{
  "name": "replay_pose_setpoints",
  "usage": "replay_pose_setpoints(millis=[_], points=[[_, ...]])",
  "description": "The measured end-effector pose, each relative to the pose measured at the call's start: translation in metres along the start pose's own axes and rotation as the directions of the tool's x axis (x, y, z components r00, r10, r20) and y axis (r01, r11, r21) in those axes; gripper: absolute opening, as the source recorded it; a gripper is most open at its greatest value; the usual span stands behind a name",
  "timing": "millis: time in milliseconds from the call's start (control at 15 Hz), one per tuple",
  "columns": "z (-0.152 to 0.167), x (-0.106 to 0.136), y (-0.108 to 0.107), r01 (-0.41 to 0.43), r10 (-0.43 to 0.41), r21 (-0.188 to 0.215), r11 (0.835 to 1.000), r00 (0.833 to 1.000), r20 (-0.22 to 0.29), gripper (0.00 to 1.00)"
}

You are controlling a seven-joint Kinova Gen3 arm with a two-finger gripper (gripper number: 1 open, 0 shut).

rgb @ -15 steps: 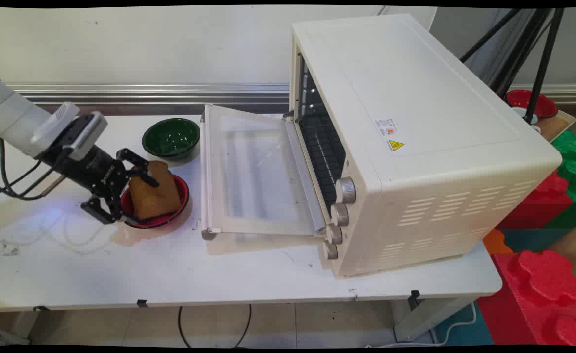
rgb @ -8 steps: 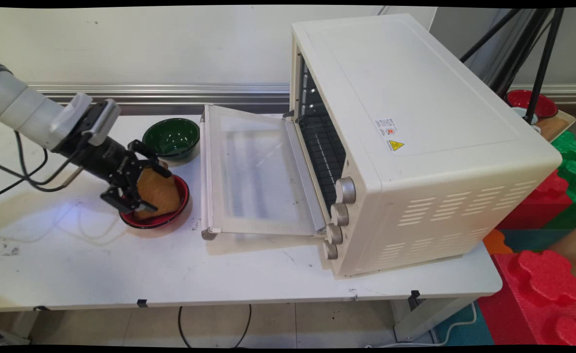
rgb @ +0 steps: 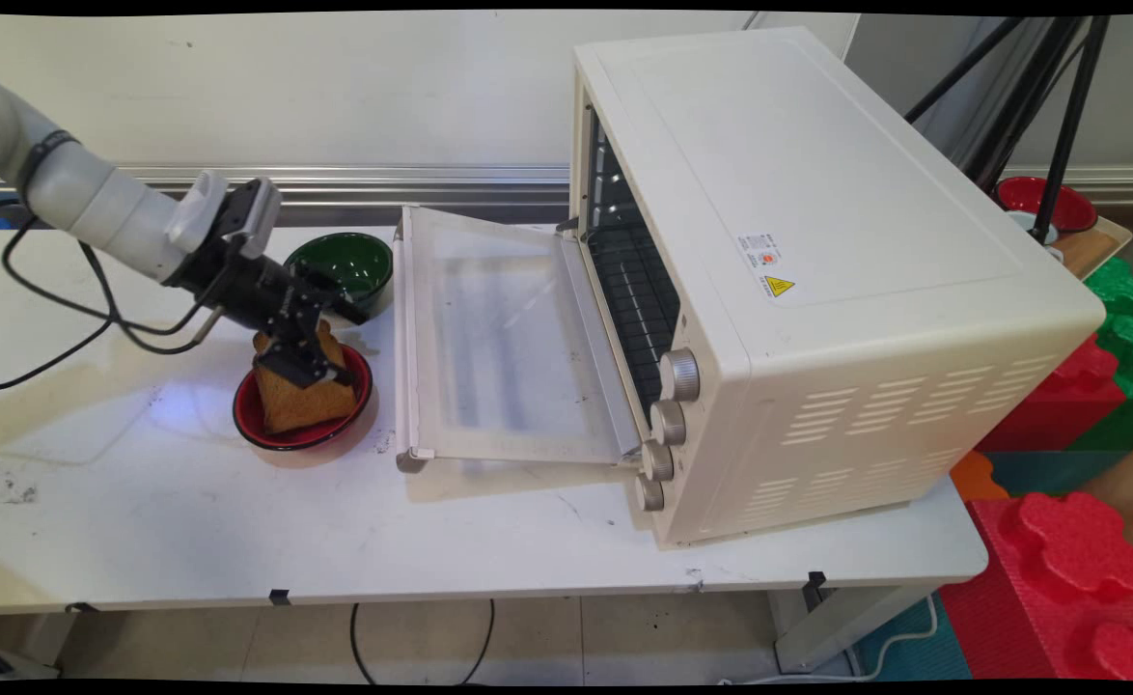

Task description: Close the oven

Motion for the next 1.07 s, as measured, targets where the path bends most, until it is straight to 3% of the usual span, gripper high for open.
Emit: replay_pose_setpoints(millis=[400,1000,1067], points=[[0.023,-0.004,-0.024,0.077,-0.077,0.04,0.996,0.997,-0.019,1.0],[0.04,-0.007,-0.039,0.126,-0.124,0.055,0.991,0.991,-0.043,1.0],[0.041,-0.007,-0.04,0.127,-0.125,0.054,0.99,0.991,-0.044,0.0]])
